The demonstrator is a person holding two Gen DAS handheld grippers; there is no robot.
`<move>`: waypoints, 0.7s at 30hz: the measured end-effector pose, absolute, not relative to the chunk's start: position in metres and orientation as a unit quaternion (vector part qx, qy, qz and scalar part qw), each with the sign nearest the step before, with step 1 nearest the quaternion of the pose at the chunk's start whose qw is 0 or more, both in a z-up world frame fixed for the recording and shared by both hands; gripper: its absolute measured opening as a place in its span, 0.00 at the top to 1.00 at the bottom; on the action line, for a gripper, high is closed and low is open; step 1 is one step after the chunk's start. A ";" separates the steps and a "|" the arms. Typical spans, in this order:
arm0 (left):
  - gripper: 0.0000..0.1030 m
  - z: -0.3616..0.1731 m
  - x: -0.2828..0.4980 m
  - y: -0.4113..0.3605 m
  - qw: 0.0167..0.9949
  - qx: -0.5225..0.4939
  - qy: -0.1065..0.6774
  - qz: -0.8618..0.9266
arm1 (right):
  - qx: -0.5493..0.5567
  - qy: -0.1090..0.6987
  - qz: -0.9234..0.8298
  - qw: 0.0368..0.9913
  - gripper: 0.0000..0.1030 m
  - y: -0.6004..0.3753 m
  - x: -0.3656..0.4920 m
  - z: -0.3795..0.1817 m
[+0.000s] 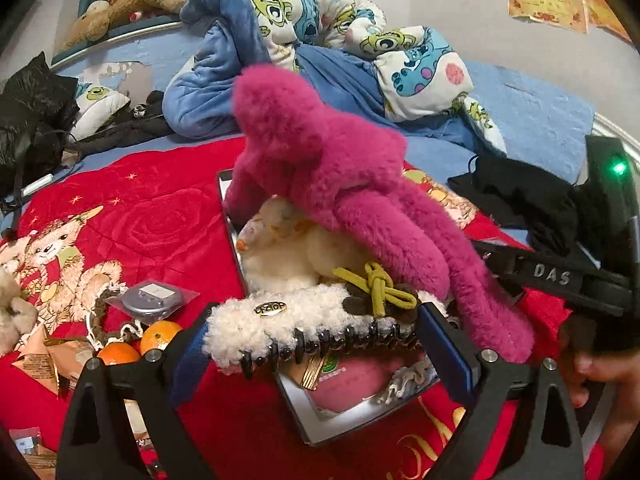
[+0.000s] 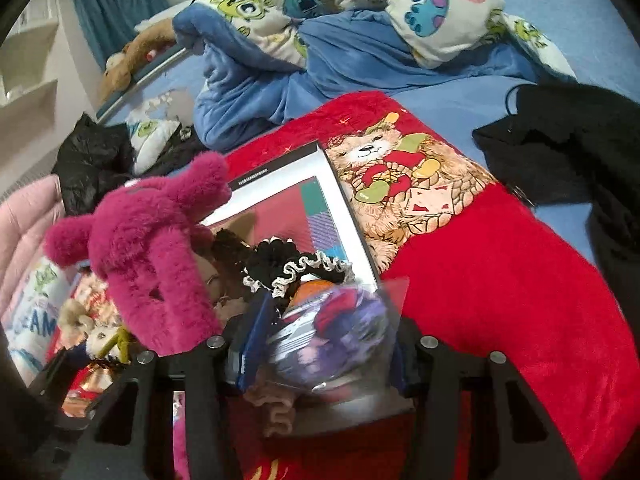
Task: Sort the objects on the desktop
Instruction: 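Carry the hair clip and badge packet over the tray with both tools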
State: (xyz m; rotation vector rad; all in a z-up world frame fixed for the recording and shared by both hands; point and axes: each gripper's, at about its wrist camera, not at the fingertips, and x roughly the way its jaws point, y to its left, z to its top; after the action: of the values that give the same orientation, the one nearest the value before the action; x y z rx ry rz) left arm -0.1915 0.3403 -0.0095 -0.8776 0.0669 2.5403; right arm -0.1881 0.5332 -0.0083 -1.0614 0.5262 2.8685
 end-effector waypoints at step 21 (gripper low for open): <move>0.07 -0.008 -0.189 0.338 0.217 -0.318 0.025 0.922 | -0.352 0.201 0.914 -0.009 0.56 0.527 -0.183 -0.012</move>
State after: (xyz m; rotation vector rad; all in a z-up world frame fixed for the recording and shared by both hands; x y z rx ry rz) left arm -0.1887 0.3380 -0.0084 -0.8822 0.0680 2.5555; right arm -0.1829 0.5273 -0.0120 -1.1113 0.6338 2.8885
